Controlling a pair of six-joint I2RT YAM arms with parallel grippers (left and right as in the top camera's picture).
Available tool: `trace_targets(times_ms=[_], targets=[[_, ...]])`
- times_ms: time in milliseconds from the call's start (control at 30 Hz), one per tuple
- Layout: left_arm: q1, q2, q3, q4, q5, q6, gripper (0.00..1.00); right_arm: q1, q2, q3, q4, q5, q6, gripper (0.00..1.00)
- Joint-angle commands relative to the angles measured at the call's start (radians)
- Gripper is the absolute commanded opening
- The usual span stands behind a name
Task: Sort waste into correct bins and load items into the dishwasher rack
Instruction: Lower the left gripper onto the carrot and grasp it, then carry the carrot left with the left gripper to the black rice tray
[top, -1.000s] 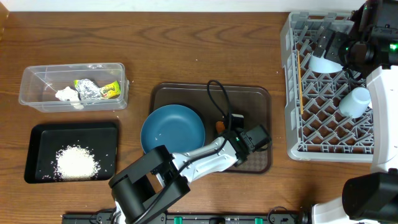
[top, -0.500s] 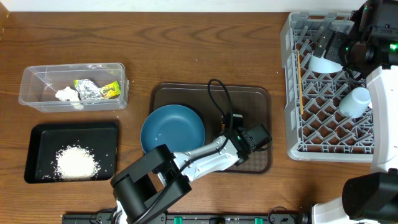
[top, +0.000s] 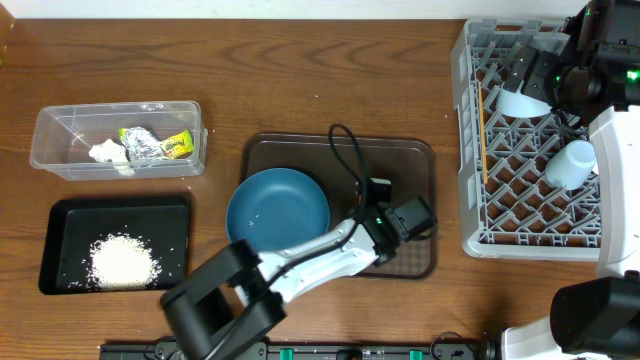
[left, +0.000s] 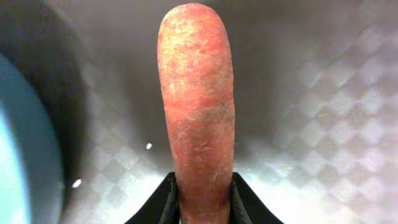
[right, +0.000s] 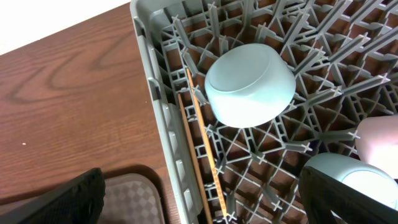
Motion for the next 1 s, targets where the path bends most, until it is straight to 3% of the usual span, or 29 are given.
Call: trace_targets(times_ms=[0, 200, 500, 800, 967], targets=[[0.028, -0.09, 0.0, -0.009, -0.014, 0.013, 0.2, -0.006, 0.003, -0.005, -0.002, 0.014, 0.013, 0.99], [0.161, -0.274, 0.0, -0.058, -0.014, 0.056, 0.2, -0.006, 0.003, -0.005, -0.002, 0.014, 0.013, 0.99], [0.581, -0.507, 0.0, -0.159, -0.008, 0.118, 0.2, -0.006, 0.003, -0.005, -0.002, 0.014, 0.013, 0.99], [0.962, -0.531, -0.007, -0.343, -0.005, -0.012, 0.2, -0.006, 0.003, -0.005, -0.002, 0.014, 0.013, 0.99], [1.148, -0.53, -0.035, -0.356, -0.006, -0.052, 0.21, -0.006, 0.003, -0.005, -0.002, 0.014, 0.013, 0.99]])
